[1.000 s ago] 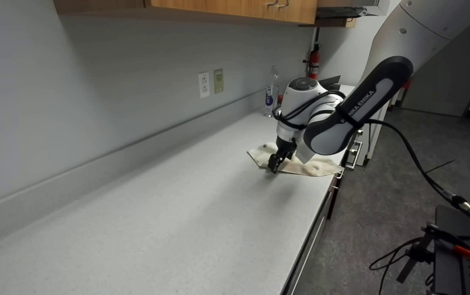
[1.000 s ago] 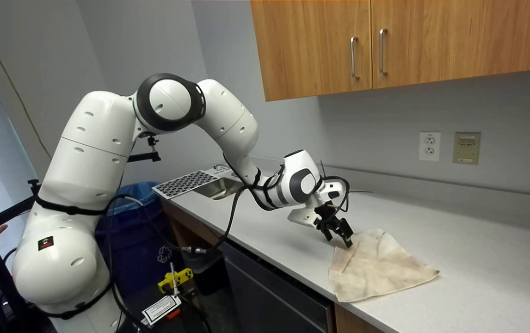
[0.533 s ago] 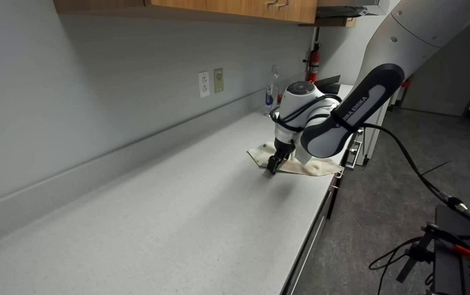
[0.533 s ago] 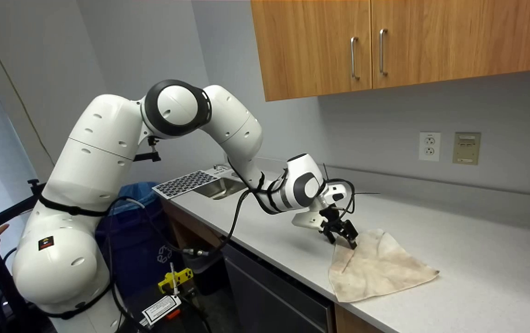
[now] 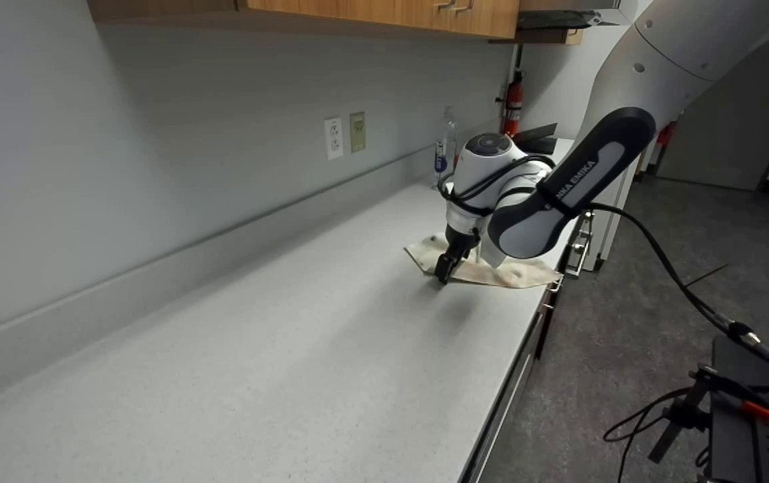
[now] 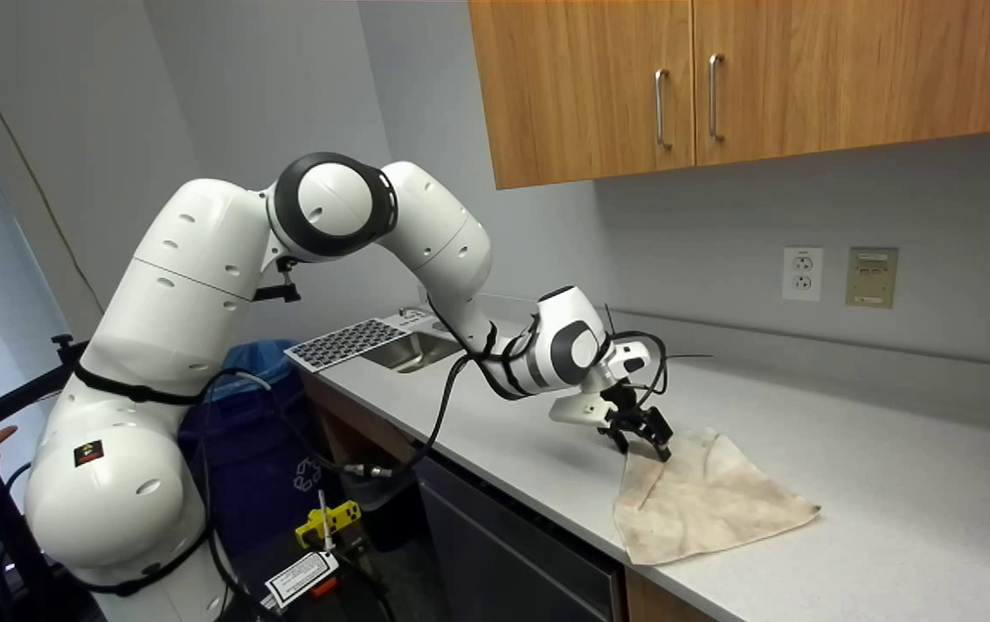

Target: Lay the cloth flat on the countertop

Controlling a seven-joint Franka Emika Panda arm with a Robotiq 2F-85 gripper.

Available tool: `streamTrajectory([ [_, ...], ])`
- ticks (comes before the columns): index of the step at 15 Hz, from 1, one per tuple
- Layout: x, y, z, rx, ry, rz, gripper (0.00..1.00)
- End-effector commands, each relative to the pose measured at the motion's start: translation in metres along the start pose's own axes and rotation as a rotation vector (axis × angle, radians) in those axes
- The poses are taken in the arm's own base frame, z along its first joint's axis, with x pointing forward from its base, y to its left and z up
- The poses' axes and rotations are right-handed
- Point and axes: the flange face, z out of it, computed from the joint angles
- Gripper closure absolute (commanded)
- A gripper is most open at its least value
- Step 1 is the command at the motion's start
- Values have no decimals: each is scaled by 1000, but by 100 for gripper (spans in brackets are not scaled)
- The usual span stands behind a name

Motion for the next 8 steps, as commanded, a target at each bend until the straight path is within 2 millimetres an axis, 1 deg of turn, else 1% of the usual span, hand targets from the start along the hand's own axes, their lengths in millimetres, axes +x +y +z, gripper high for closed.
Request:
streamTrajectory([
  [1,6,2,4,-28,13,-37,0],
  [3,6,3,3,-46,16,-48,0],
  [8,5,14,7,-102,27,-80,0],
])
